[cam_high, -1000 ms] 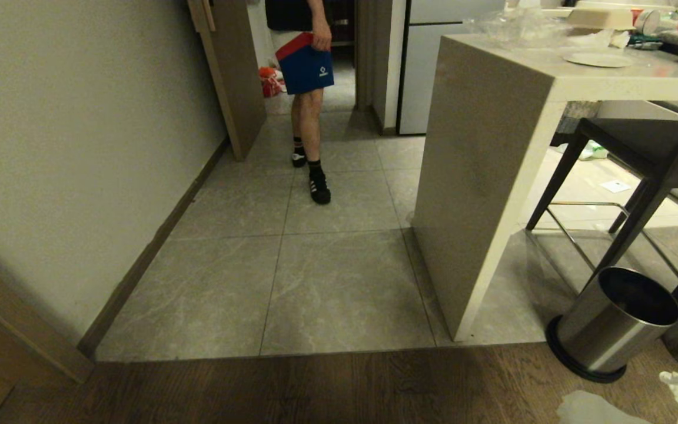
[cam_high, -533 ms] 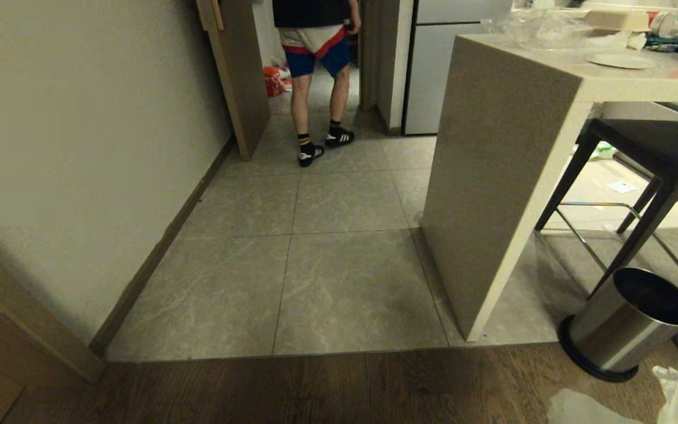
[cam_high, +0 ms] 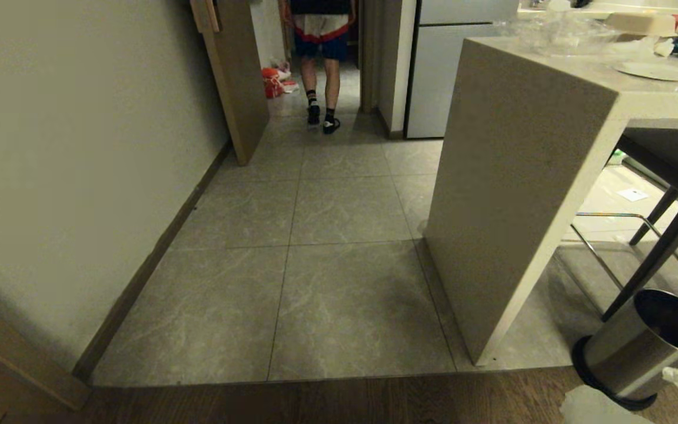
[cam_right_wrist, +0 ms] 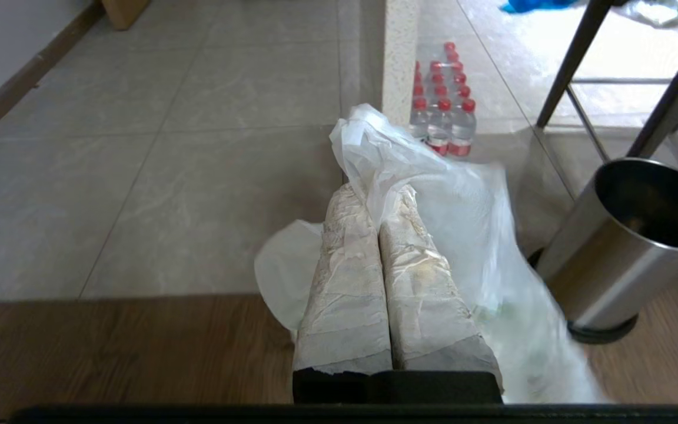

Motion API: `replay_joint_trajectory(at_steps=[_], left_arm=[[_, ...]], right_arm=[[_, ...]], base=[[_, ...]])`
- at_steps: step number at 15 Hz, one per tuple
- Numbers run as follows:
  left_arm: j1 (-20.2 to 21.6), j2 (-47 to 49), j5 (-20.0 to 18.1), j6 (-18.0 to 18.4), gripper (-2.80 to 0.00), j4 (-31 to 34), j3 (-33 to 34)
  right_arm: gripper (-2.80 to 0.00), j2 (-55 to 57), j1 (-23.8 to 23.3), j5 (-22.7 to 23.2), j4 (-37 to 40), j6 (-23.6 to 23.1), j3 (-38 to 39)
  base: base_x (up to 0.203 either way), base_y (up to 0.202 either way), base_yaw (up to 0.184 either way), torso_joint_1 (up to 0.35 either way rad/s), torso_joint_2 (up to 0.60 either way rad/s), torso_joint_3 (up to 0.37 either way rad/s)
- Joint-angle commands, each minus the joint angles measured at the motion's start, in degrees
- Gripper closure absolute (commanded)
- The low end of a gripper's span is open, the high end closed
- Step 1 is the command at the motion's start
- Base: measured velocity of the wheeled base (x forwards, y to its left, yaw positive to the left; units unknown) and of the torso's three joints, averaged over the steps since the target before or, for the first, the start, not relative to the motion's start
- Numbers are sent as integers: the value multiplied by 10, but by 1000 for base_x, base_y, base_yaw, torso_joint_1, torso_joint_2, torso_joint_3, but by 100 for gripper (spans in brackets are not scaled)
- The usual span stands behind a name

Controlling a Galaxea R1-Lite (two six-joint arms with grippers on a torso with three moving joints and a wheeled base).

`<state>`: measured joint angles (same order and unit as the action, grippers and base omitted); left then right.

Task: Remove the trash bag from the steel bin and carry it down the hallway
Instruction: Put the trash bag at the door

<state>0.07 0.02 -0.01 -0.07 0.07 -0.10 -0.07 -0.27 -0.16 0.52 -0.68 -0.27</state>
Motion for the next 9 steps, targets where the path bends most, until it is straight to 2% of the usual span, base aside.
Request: replay_joint_trajectory(at_steps=[1,9], left_arm=[[0,1,0,0,0,-1,0],[0,1,0,0,0,0,0]], right_arm=[[0,1,0,0,0,0,0],[0,1,0,0,0,0,0]], base=[[188,0,3,-2,3,-2],[189,0,1,2,2,2]])
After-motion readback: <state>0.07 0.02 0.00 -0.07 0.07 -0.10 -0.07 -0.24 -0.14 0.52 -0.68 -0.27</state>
